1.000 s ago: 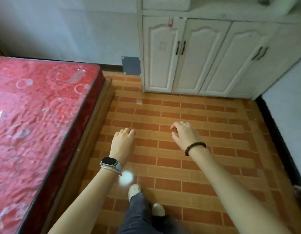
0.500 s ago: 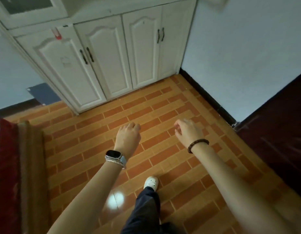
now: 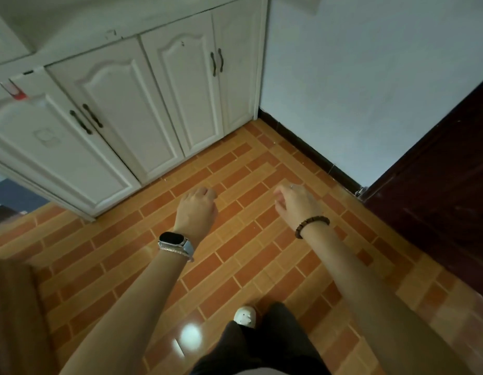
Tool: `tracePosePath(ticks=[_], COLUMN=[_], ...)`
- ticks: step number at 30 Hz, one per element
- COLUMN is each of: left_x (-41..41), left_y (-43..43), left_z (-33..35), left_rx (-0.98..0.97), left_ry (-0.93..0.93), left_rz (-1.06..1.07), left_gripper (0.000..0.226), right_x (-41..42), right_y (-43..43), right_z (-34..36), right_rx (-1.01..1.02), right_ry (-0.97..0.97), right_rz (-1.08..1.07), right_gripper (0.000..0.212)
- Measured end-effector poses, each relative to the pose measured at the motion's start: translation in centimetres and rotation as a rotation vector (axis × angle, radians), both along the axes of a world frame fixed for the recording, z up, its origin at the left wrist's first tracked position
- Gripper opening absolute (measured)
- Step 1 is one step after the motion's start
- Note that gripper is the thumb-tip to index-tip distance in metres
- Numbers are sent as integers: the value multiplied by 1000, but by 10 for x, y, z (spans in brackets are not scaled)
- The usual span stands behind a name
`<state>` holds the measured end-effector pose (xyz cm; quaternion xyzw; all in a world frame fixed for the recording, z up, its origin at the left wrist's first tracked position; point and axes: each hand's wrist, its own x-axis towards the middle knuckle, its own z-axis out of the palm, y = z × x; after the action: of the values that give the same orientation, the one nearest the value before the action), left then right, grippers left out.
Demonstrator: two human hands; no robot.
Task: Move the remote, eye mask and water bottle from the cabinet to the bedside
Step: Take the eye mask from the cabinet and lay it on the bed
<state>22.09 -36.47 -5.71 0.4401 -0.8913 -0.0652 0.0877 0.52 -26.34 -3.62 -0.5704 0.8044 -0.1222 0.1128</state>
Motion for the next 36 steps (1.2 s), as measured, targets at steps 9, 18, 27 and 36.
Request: tracePosePath(ticks=[9, 18, 27, 36], left_x=[-65, -171, -244, -281], left_y=[-64, -142, -201, -282], left_z=[3, 8, 17, 11], left_rx=[1, -20, -35, -42], left_ry=[0, 26, 42, 45], left_rz=[25, 98, 150, 165], left_gripper=[18, 20, 17, 20], right_x=[-67, -176, -259, -303], right_y=[-76, -166, -239, -320], right_z=[-2, 4, 14, 9], right_rx=[-9, -38, -72, -59], right_ry=[-20, -5, 27, 5], right_rz=[6, 60, 133, 141], right_gripper=[20, 17, 20, 21])
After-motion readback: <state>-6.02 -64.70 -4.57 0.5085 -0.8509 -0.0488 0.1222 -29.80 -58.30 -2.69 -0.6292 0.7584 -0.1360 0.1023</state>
